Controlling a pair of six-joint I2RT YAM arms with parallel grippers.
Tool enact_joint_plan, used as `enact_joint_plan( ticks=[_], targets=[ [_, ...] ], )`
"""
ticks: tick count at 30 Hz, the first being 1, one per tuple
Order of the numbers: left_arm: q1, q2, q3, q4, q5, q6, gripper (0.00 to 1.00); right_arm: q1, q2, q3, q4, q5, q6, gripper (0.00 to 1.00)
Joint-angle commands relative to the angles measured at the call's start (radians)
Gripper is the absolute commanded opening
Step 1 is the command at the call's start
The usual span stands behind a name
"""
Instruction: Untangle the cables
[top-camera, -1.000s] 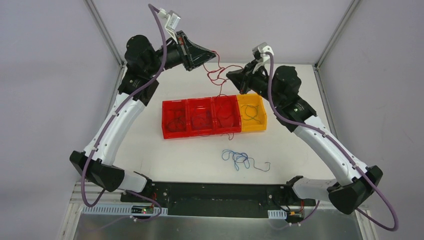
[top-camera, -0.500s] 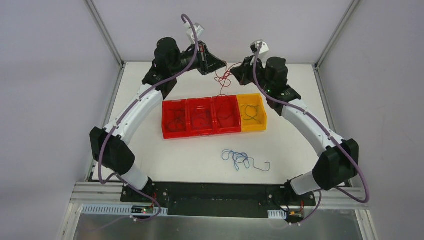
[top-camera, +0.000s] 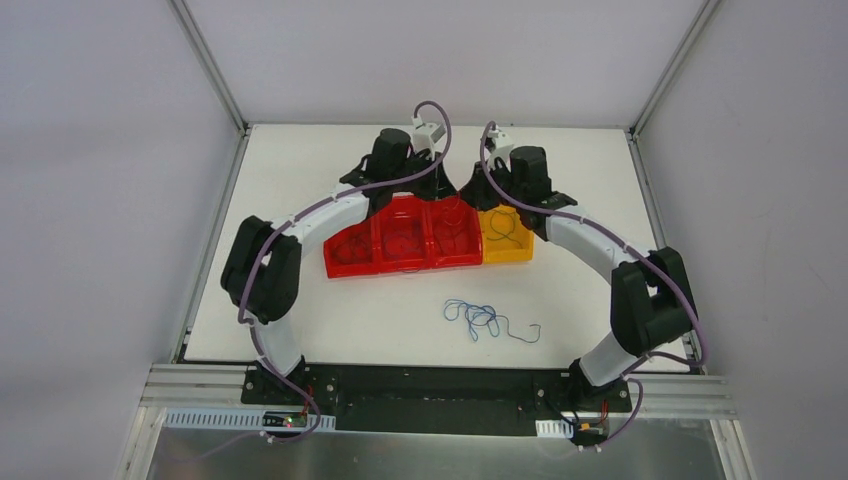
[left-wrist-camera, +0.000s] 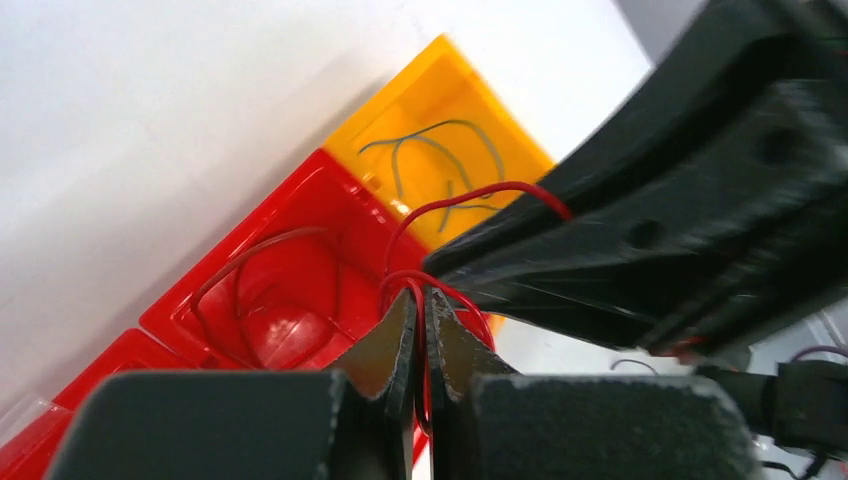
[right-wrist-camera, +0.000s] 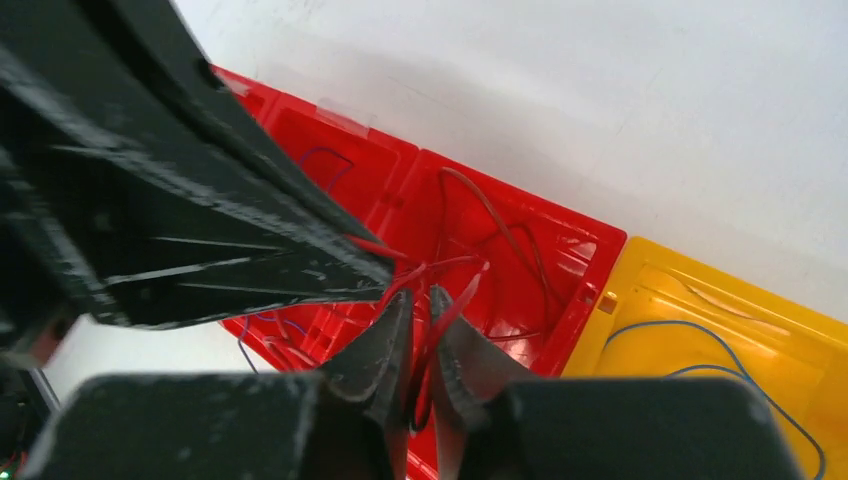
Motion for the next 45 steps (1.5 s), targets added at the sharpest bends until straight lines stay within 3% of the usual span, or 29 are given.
enact_joint_plan(
  ticks=[1, 6, 10, 12, 15, 17, 24, 27, 34, 40, 45],
  targets=[
    [-0.009, 0.053, 0.002, -0.015, -0.129, 0.038, 0.0, -0.014, 0.004, 0.023, -0.045, -0.045, -0.042, 0.2],
    [-0.01, 0.108, 0.009, -0.075, -0.174, 0.043, 0.0, -0.034, -0.049, 0.037, -0.192, -0.078, -0.074, 0.35],
    [-0.011, 0.121, 0.003, -0.086, -0.129, 0.022, 0.0, -0.056, -0.105, 0.044, -0.328, -0.108, -0.121, 0.51],
    [-0.012, 0.127, 0.015, -0.095, -0.072, 0.012, 0.15, -0.069, -0.136, 0.046, -0.386, -0.116, -0.132, 0.64],
    [-0.02, 0.102, 0.029, -0.096, -0.022, 0.018, 0.48, -0.082, -0.193, 0.054, -0.477, -0.131, -0.174, 0.77],
    [-0.02, 0.065, 0.032, -0.093, -0.008, 0.015, 0.59, -0.083, -0.231, 0.067, -0.562, -0.146, -0.233, 0.83],
    [0.015, -0.205, -0.013, -0.102, 0.018, 0.039, 0.96, -0.06, -0.328, 0.054, -1.121, -0.255, -0.676, 0.85],
    [0.064, -0.341, -0.089, -0.124, 0.064, 0.066, 0.99, 0.023, -0.349, -0.018, -1.207, -0.157, -0.742, 0.83],
    [0.112, -0.59, -0.268, -0.222, 0.122, 0.256, 0.99, 0.145, -0.349, -0.204, -1.107, -0.001, -0.774, 0.77],
    [0.112, -0.686, -0.353, -0.255, 0.05, 0.263, 0.99, 0.149, -0.263, -0.28, -0.983, 0.064, -0.785, 0.62],
    [0.113, -0.713, -0.389, -0.267, 0.013, 0.276, 0.99, 0.148, -0.215, -0.289, -0.892, 0.072, -0.711, 0.59]
  ],
)
